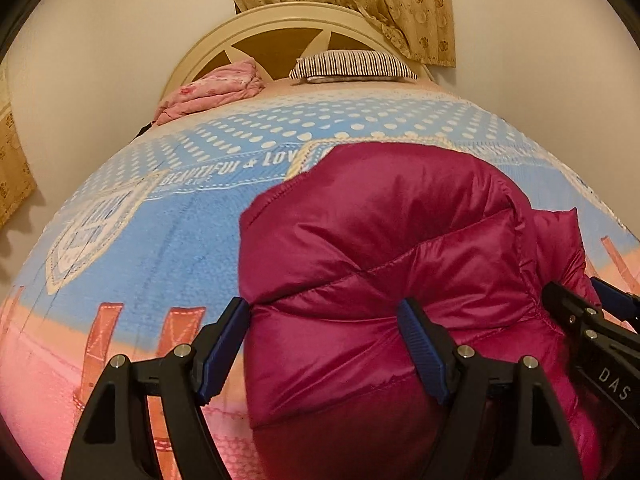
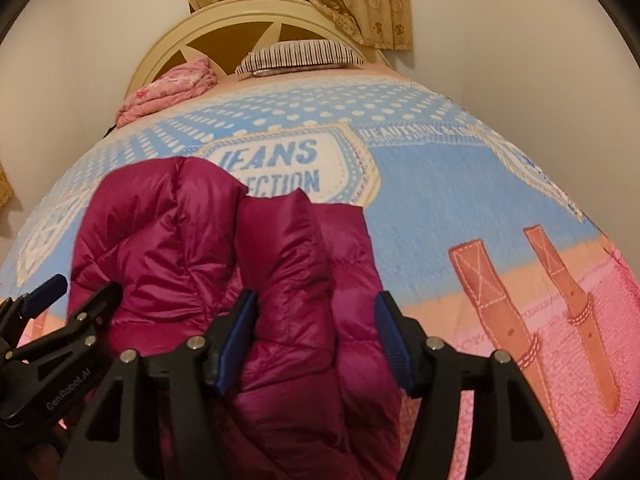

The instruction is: Fold large clothes

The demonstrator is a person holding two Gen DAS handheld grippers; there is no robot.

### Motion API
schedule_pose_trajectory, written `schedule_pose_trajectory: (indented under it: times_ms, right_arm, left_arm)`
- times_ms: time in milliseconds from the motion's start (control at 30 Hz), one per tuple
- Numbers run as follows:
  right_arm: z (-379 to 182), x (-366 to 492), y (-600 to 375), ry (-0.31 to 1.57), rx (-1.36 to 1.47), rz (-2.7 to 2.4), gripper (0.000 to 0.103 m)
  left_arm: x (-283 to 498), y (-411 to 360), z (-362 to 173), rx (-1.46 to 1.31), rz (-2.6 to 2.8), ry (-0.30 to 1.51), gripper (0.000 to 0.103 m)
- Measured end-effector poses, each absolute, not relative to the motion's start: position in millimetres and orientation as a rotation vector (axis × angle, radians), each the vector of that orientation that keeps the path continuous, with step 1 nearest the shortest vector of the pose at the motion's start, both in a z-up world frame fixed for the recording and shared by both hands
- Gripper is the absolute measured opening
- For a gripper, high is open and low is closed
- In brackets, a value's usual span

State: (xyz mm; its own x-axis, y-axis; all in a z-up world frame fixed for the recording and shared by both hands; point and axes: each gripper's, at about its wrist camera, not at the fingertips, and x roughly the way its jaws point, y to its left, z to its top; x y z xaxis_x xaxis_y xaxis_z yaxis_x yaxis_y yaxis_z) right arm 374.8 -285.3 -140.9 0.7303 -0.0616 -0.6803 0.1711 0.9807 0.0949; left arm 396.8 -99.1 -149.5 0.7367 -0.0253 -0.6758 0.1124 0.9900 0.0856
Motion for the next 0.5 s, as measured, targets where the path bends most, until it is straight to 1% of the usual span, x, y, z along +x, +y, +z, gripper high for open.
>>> schedule_pose_trajectory:
  times_ms: [300,500]
  right_arm:
    - [-160.2,376.1,-293.0,0.753,0.174,-0.129,0.064]
    - [-171.4,378.0,-298.0,0.762,0.187,-0.124,0.066]
  left_arm:
    - [402.6,-104.7,-165.2,0.117,-0.083,0.759,0.084]
    - [406.5,-108.1,-172.7,0.113,-0.094,0.778,0.087]
